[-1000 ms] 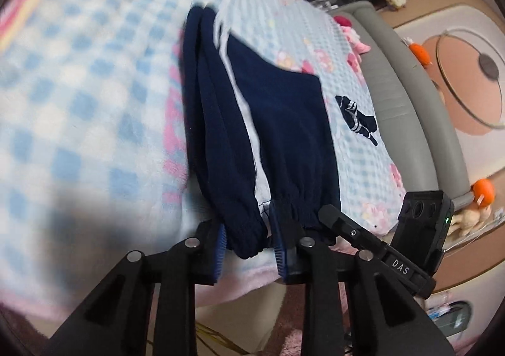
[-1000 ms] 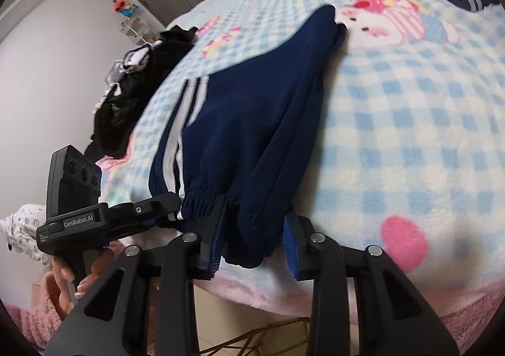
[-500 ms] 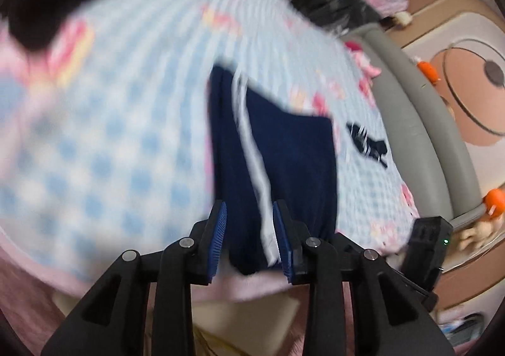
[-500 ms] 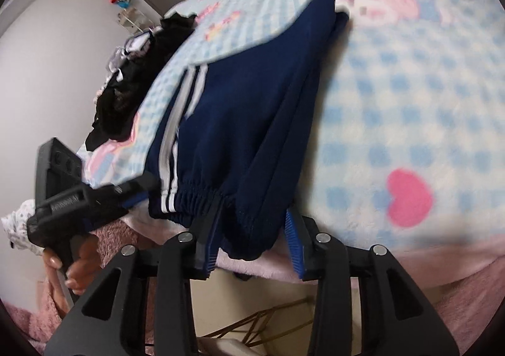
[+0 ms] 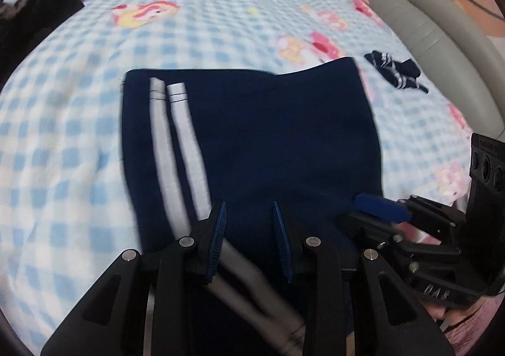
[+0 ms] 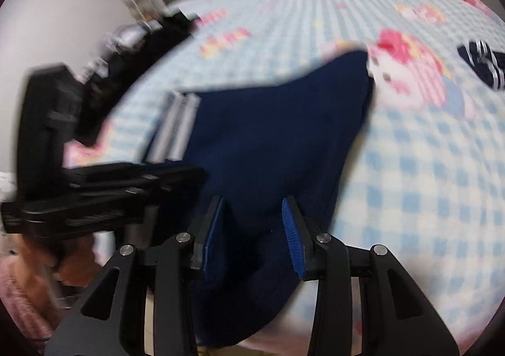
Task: Fold clothes
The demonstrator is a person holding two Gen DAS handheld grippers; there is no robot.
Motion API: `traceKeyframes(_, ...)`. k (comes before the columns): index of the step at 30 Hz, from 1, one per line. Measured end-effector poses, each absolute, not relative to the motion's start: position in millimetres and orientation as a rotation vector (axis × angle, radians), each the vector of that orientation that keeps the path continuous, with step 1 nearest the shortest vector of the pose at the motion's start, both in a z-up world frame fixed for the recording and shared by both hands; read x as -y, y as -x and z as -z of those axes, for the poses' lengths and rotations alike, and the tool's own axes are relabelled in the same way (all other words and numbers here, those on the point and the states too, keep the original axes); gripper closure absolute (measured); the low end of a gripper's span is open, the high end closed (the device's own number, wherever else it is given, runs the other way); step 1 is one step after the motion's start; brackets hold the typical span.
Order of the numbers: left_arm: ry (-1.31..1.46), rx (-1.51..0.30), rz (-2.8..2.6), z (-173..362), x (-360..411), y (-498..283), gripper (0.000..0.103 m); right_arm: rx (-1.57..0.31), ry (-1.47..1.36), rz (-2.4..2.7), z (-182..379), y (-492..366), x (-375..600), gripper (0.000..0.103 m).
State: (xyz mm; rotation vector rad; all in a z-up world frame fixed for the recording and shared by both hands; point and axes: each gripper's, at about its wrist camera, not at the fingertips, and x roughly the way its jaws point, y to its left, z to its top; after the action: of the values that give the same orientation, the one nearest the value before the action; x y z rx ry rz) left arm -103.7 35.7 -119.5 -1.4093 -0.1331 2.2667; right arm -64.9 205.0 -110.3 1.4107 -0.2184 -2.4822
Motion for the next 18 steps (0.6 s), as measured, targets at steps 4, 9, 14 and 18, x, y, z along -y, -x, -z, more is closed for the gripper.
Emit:
traceKeyframes(4, 1.383, 0.187, -2.314, 113, -7, 98, 0.071, 0.258, -1.388, 2.491, 114, 53, -217, 0.067)
traceKeyframes(9, 1.287, 0.248, -2.345, 98, 4, 94, 0.07, 0.34, -1.325, 2.515, 97, 42, -237, 0.065)
traceKeyframes(14, 1.23, 0.11, -2.312, 67, -36, 116, 0.07, 0.257, -1.298, 2.634, 70, 64, -262, 0.059)
traceKeyframes(18, 1.259, 0.061, -2.266, 62, -61, 150, 0.07, 0.21, -1.314, 2.71, 59, 102, -285, 0.059)
